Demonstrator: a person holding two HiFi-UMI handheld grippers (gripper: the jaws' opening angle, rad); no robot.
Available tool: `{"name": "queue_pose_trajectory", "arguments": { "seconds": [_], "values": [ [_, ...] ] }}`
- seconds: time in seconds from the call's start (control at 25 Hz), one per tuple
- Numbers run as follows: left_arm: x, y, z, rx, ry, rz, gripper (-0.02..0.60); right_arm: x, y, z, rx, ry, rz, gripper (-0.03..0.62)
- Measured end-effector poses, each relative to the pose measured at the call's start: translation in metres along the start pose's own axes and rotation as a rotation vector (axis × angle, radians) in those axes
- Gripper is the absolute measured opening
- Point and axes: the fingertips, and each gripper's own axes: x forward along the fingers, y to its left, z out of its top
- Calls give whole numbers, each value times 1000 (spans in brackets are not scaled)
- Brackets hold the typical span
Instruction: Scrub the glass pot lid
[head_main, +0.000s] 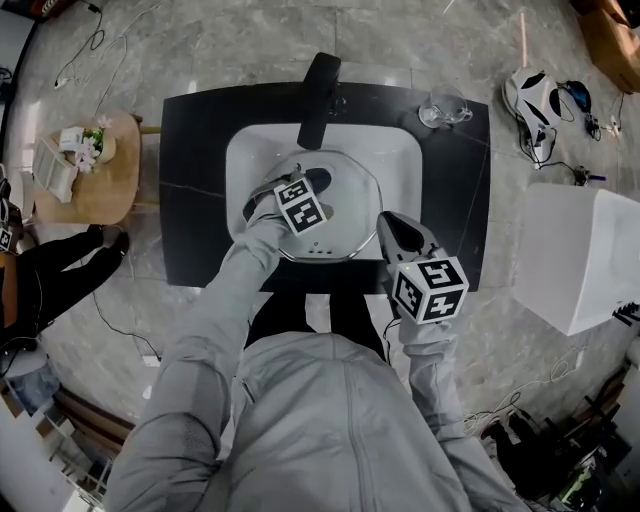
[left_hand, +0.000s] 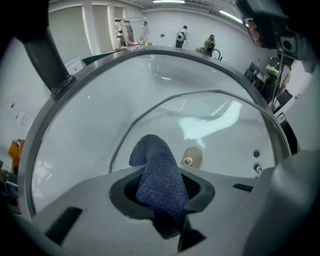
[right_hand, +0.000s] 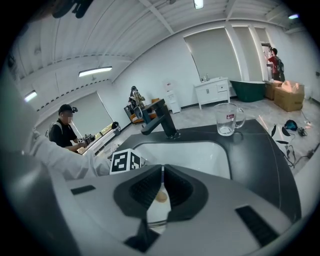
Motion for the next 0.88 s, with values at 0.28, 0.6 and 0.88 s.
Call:
{"name": "queue_pose_trajectory", "arguments": {
  "seconds": [0.28, 0.6, 0.88],
  "values": [
    [-16, 18, -46, 35, 111, 84, 109, 7, 10, 6, -25, 12, 27, 35],
    [-24, 13, -58, -50, 126, 49, 109, 7, 14, 10, -65, 32, 42, 35],
    [-17, 1, -40, -66, 77, 0, 109, -2, 9, 4, -65, 48, 30, 35]
  ]
}}
